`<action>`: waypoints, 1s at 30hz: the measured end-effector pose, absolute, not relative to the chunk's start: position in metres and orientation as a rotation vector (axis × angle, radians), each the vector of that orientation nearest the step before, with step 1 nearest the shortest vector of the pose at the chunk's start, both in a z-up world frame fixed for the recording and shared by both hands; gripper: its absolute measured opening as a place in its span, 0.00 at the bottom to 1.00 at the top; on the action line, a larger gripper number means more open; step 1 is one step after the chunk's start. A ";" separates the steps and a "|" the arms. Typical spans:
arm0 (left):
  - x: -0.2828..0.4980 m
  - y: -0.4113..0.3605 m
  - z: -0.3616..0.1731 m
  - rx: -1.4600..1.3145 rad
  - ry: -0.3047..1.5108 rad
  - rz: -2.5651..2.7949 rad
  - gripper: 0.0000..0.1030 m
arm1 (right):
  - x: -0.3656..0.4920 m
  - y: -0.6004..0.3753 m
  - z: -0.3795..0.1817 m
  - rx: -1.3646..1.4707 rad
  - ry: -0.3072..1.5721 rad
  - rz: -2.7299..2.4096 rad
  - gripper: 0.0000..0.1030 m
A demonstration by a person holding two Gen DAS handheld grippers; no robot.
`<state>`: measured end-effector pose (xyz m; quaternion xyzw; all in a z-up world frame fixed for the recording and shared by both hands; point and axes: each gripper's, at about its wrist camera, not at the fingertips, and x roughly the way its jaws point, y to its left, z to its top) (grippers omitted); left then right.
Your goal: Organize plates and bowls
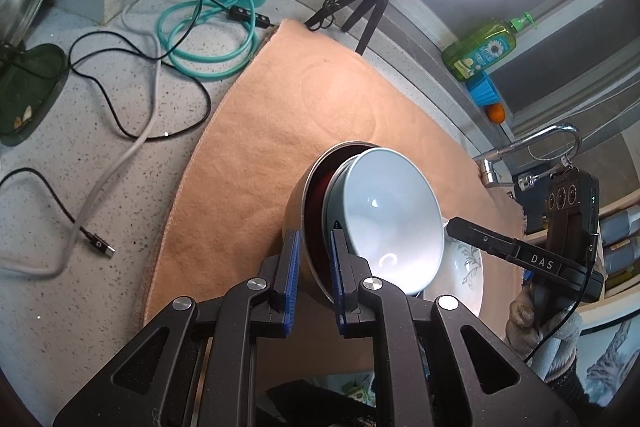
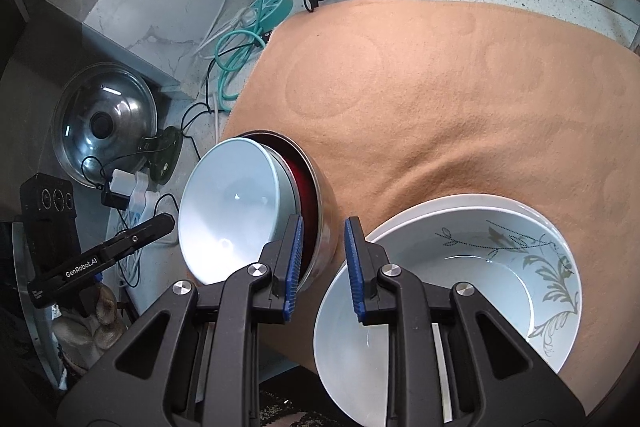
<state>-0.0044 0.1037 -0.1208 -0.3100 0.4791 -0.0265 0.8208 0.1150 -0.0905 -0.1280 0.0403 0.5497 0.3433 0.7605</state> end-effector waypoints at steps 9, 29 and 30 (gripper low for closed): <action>0.000 0.102 -0.129 -0.673 1.044 -0.062 0.12 | 0.118 -0.087 -0.140 0.099 1.235 0.752 0.21; 0.009 0.099 -0.137 -0.655 1.054 -0.066 0.12 | 0.120 -0.075 -0.153 0.082 1.268 0.767 0.10; 0.009 0.099 -0.136 -0.651 1.055 -0.066 0.12 | 0.120 -0.074 -0.152 0.076 1.265 0.765 0.10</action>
